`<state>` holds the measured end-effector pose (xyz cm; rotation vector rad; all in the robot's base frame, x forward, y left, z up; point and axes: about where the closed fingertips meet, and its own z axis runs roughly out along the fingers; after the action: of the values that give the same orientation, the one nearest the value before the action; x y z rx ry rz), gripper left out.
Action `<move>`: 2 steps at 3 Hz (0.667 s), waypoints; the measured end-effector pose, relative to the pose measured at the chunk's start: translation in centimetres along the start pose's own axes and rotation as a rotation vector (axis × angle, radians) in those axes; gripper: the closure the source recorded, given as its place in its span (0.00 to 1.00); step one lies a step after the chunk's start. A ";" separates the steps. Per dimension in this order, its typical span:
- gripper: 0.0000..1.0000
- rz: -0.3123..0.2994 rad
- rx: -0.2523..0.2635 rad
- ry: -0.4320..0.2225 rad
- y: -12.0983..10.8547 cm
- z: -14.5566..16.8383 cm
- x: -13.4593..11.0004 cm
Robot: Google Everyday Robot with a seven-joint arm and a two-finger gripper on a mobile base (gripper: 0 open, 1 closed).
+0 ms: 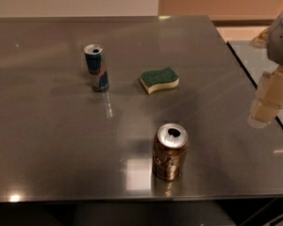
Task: Move orange can near sponge
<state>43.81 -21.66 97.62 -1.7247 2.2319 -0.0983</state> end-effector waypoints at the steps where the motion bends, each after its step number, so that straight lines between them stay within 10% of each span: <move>1: 0.00 -0.003 0.011 -0.007 0.0 -0.2 -0.2; 2: 0.00 -0.024 -0.014 -0.058 0.1 -0.1 -1.4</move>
Offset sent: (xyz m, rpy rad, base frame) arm 0.0035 0.0299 0.0000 0.1188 0.0293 0.0967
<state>43.99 -20.26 97.96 -1.7402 2.1762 -0.0377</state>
